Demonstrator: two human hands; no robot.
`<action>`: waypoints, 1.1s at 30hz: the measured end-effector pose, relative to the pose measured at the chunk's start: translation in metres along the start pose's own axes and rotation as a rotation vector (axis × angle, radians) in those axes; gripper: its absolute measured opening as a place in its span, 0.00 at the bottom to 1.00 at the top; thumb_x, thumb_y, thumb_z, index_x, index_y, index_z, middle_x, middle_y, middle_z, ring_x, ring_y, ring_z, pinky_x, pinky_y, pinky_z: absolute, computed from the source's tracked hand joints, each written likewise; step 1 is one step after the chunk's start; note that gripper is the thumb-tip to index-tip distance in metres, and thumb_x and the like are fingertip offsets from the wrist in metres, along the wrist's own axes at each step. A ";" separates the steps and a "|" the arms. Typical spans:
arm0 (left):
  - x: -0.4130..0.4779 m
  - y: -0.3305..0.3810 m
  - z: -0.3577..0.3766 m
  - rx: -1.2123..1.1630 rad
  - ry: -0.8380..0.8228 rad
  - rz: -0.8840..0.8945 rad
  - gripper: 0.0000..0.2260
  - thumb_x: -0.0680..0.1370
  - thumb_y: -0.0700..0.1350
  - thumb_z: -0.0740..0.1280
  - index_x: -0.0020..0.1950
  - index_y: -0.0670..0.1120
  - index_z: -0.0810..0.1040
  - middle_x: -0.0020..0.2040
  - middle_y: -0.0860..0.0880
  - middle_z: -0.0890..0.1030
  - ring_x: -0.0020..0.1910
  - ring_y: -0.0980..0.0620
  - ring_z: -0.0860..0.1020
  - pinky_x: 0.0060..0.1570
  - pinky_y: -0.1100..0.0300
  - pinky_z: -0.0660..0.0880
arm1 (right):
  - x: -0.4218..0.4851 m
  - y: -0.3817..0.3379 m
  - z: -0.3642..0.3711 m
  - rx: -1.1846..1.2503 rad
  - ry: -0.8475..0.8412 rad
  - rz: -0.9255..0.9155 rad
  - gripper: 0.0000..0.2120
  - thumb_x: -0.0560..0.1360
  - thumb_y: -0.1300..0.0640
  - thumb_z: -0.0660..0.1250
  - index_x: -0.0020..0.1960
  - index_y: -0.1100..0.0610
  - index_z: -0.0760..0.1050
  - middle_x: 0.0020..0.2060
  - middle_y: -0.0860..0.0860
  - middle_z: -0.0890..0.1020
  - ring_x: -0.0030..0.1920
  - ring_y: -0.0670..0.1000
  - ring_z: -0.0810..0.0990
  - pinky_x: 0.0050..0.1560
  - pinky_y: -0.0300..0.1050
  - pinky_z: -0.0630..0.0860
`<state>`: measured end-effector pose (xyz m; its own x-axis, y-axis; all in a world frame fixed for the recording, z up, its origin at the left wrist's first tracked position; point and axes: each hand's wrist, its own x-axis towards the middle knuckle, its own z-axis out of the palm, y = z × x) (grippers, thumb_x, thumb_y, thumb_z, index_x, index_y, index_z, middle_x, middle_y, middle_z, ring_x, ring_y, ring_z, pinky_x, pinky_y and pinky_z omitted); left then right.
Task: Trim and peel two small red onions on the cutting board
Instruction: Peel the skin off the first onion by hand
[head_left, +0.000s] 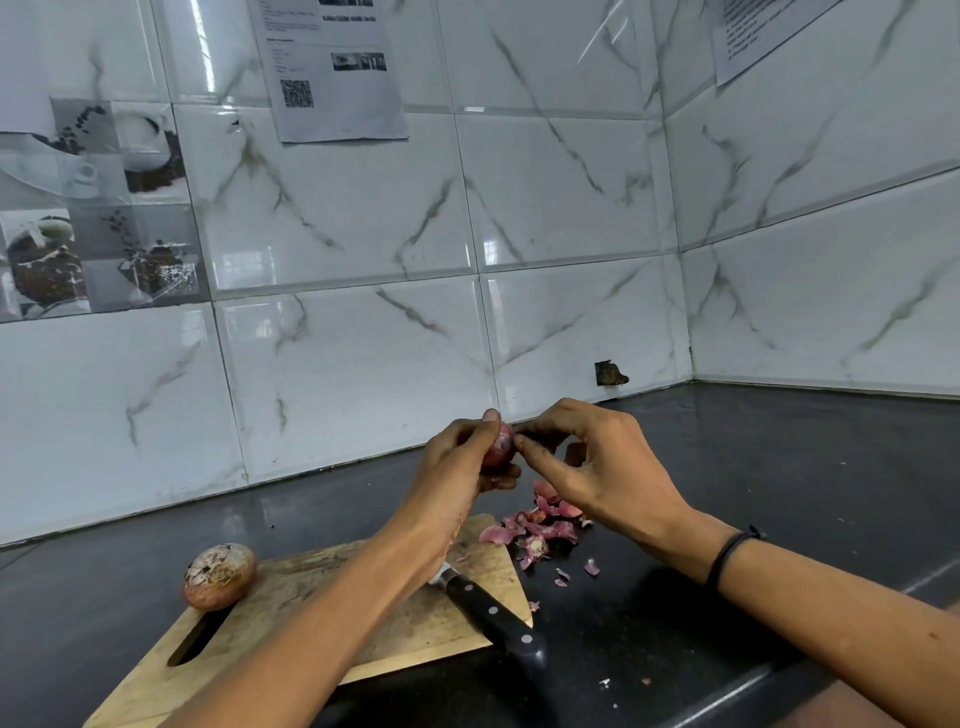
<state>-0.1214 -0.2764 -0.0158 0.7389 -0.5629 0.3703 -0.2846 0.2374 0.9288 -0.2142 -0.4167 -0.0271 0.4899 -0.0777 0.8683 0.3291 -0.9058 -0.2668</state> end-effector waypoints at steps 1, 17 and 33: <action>0.000 -0.002 0.000 0.019 0.006 0.007 0.14 0.82 0.52 0.66 0.57 0.41 0.79 0.46 0.43 0.85 0.42 0.49 0.85 0.52 0.52 0.81 | 0.000 0.000 -0.001 -0.004 -0.008 0.002 0.07 0.78 0.52 0.71 0.52 0.52 0.86 0.43 0.43 0.84 0.45 0.41 0.81 0.44 0.34 0.76; -0.005 0.010 0.000 -0.031 -0.117 -0.070 0.18 0.85 0.46 0.59 0.61 0.32 0.77 0.46 0.37 0.82 0.35 0.49 0.80 0.31 0.61 0.77 | 0.001 0.001 -0.002 -0.072 -0.081 0.086 0.08 0.75 0.48 0.69 0.44 0.51 0.73 0.41 0.44 0.76 0.39 0.46 0.74 0.39 0.37 0.71; -0.016 0.016 0.001 -0.185 -0.131 -0.140 0.17 0.85 0.48 0.56 0.57 0.37 0.79 0.40 0.44 0.82 0.29 0.55 0.73 0.38 0.59 0.70 | -0.001 0.001 0.005 -0.008 -0.066 -0.135 0.25 0.72 0.31 0.69 0.56 0.50 0.74 0.47 0.41 0.75 0.42 0.47 0.78 0.42 0.47 0.78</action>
<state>-0.1381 -0.2641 -0.0072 0.6744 -0.6952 0.2487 -0.0602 0.2840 0.9569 -0.2110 -0.4150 -0.0304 0.4936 0.0722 0.8667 0.3894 -0.9094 -0.1461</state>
